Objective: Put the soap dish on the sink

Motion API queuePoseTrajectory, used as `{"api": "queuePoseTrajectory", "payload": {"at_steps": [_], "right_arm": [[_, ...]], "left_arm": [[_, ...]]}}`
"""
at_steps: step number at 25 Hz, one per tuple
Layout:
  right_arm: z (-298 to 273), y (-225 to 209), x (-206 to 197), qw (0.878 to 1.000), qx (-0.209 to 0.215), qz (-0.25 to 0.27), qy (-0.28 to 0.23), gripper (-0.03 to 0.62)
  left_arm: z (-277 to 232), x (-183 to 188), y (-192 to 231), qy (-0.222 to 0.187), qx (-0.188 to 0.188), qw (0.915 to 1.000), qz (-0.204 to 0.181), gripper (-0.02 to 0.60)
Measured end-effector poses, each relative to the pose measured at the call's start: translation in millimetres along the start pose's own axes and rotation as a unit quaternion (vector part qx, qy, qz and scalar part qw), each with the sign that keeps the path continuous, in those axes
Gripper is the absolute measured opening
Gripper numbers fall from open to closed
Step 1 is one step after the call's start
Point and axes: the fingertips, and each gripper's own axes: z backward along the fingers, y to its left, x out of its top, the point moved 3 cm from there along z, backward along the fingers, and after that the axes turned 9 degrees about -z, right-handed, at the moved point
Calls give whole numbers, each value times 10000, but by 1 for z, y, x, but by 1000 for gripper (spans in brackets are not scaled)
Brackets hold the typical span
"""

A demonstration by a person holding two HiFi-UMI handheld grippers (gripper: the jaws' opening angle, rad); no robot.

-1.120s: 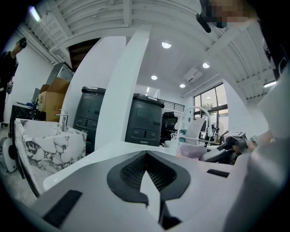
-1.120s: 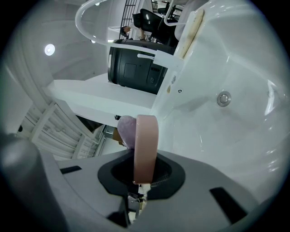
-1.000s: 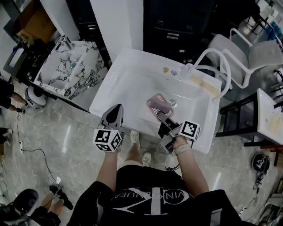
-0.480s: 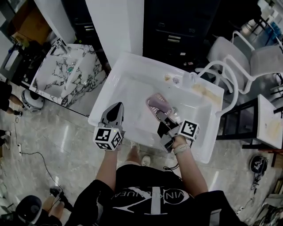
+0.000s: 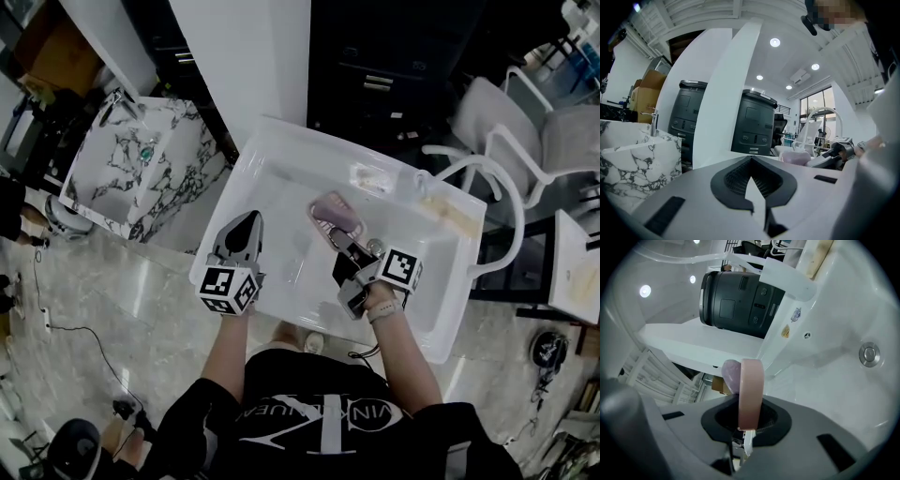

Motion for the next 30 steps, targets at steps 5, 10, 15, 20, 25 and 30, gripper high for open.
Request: {"api": "queuePoseTrajectory", "payload": {"at_steps": [5, 10, 15, 20, 25, 30], "right_arm": [[-25, 5, 11, 10000, 27, -19, 55, 48], [-45, 3, 20, 9998, -170, -107, 47, 48], [-71, 8, 29, 9999, 102, -87, 82, 48], [-100, 17, 37, 9995, 261, 27, 188, 48], [-126, 19, 42, 9992, 288, 42, 271, 48], [-150, 25, 47, 9989, 238, 71, 402, 48]], "left_arm": [[-23, 1, 12, 50, -142, 9999, 52, 14], [-44, -2, 19, 102, -276, 9995, 87, 14], [-64, -3, 31, 132, -429, 9989, 106, 14], [-82, 3, 47, 77, -507, 9987, 77, 14], [-101, 4, 58, 102, -601, 9981, 63, 14], [-117, 4, 72, 97, -642, 9978, 98, 14]]}}
